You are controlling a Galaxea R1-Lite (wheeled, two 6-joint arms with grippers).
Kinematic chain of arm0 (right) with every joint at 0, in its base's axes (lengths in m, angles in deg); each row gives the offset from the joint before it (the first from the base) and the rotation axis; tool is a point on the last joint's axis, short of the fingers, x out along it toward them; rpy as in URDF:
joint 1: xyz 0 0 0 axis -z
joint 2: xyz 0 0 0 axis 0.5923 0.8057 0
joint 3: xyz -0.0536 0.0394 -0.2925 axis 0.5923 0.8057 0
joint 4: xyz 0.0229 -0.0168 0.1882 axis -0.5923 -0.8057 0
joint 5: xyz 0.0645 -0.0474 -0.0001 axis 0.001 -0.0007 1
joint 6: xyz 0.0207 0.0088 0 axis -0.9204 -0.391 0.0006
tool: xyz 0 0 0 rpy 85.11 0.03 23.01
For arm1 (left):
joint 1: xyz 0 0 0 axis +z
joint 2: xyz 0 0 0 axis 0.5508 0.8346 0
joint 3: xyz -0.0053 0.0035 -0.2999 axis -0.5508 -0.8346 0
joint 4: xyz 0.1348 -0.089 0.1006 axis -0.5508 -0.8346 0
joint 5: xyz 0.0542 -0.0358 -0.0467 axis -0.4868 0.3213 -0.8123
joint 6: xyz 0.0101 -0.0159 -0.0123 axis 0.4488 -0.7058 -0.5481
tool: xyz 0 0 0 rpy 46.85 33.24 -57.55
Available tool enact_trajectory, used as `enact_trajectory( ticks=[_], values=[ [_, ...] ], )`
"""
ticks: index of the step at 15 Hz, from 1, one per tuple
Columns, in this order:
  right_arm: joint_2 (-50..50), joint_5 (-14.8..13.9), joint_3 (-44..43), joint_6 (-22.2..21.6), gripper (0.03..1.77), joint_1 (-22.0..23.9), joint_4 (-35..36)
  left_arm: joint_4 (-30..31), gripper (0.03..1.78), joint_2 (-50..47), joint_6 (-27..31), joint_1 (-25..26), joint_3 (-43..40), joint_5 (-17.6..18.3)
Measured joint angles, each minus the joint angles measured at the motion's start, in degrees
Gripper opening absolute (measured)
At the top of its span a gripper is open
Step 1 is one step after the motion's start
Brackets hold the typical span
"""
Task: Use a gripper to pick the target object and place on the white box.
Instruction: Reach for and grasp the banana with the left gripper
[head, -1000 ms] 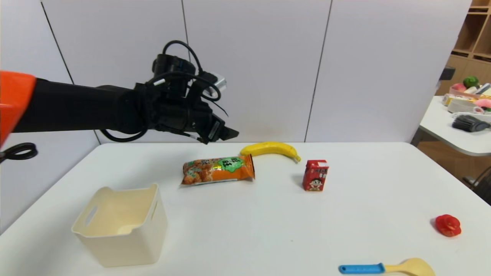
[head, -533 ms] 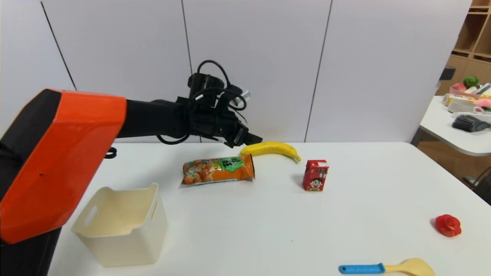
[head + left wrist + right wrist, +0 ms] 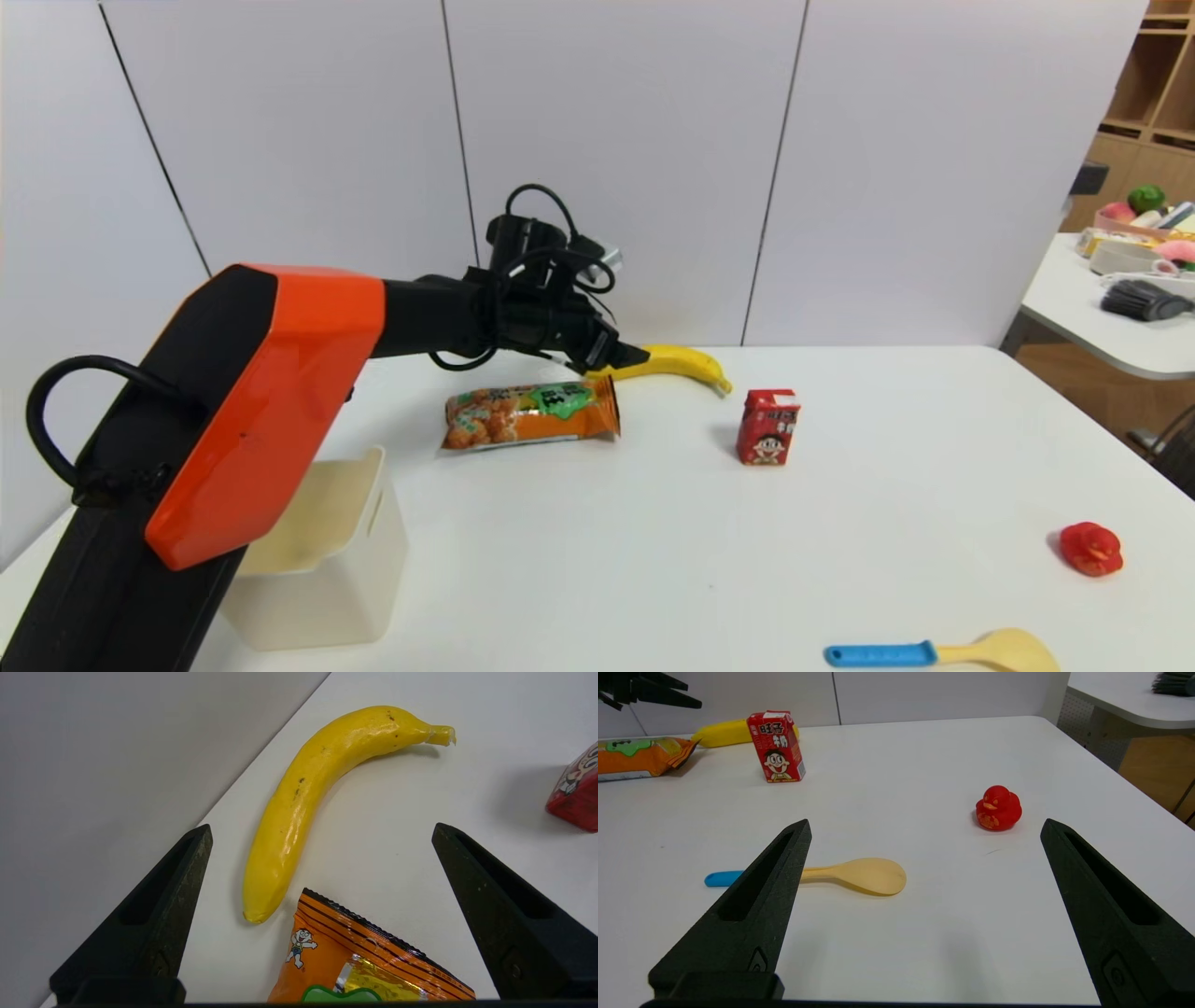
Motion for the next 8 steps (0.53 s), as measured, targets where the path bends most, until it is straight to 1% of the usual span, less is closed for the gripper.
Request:
enact_trajectory(
  ticks=[3, 8],
  values=[
    [0.00, 0.02, 0.00, -0.02, 1.70, -0.02, -0.02, 2.67, 1.69, 1.82, -0.94, 0.02, 0.06, 0.00],
    [0.00, 0.02, 0.00, 0.00, 1.70, 0.00, 0.00, 3.72, 1.69, 3.94, -1.90, 0.11, 0.09, -0.02]
  ],
)
